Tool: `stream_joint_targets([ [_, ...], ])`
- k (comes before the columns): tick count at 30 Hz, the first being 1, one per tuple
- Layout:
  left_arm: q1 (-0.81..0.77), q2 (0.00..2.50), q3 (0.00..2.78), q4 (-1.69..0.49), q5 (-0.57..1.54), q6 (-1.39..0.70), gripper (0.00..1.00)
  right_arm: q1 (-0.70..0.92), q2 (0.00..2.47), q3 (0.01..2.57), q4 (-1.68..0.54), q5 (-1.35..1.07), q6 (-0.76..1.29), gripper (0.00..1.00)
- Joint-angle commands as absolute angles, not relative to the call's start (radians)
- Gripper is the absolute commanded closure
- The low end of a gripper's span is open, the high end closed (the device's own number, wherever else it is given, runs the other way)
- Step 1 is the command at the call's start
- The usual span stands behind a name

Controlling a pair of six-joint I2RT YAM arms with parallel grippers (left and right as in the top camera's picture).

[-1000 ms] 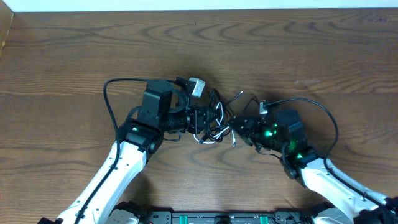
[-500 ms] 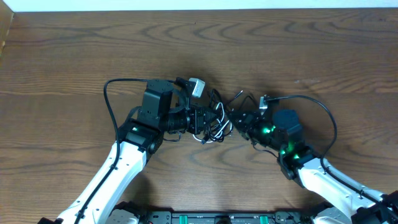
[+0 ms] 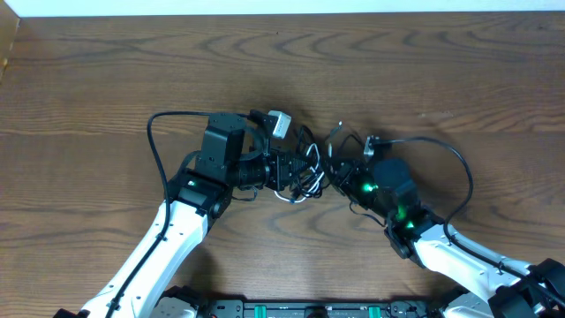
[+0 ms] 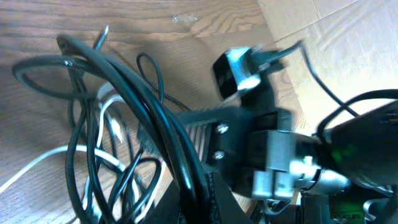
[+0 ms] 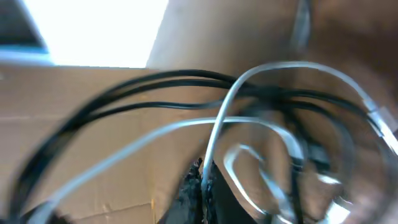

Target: Untangle cables

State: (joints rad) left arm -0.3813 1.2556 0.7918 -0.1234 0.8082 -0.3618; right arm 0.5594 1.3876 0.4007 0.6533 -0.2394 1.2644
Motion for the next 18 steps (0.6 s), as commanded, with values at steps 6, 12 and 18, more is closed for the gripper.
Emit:
stream_joint_targets([
  [6, -0.377, 1.26, 0.807, -0.12, 0.814, -0.352, 0.92, 0.542, 1.311, 0.408, 0.812, -0.355, 0.908, 0.99],
  [12, -0.377, 1.261, 0.807, -0.12, 0.813, -0.352, 0.92, 0.529, 1.242, 0.408, 0.803, -0.403, 0.784, 0.99],
  [18, -0.377, 1.261, 0.807, -0.123, 0.783, -0.362, 0.92, 0.529, 1.143, 0.408, 0.692, -0.394, 0.705, 0.99],
])
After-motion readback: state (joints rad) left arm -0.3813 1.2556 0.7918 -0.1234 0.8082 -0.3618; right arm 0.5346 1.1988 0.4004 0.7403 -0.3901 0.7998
